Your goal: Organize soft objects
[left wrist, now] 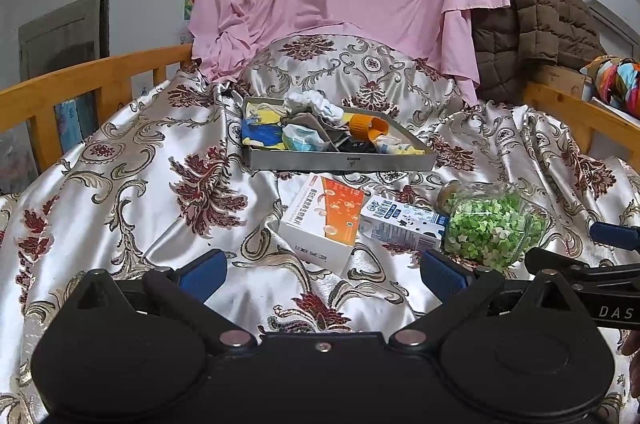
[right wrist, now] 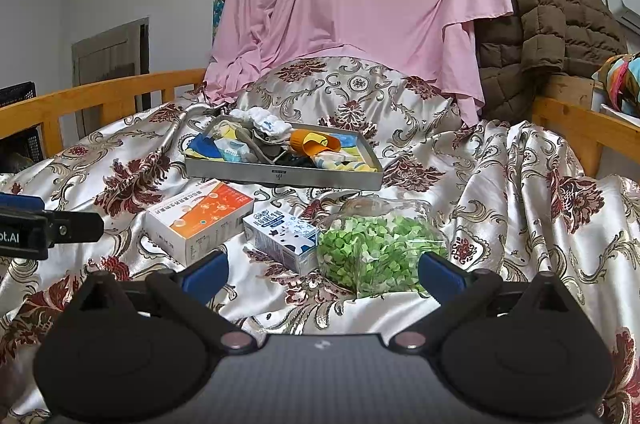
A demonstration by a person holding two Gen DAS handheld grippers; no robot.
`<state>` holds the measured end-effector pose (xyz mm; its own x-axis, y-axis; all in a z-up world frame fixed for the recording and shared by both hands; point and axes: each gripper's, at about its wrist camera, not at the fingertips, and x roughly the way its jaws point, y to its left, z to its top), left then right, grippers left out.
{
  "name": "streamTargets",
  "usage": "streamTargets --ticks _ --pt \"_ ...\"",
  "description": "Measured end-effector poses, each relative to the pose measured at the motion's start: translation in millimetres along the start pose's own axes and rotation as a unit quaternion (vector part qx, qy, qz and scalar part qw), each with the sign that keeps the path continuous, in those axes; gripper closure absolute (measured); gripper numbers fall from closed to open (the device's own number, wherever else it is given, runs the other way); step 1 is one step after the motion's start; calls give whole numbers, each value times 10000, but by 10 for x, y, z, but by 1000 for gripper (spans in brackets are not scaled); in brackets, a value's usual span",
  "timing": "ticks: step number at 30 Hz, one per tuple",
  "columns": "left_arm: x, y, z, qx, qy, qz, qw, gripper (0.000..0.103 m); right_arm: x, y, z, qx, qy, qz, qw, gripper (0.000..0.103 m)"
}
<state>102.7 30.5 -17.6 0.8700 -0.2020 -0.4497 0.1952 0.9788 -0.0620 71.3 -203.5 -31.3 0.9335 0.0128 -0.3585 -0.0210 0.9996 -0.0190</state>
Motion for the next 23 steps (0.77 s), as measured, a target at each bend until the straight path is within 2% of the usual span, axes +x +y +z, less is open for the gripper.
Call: streamTargets --ticks 23 --pt "3 -37 -18 -15 62 -74 10000 1 8 31 -13 -2 14 20 10000 0"
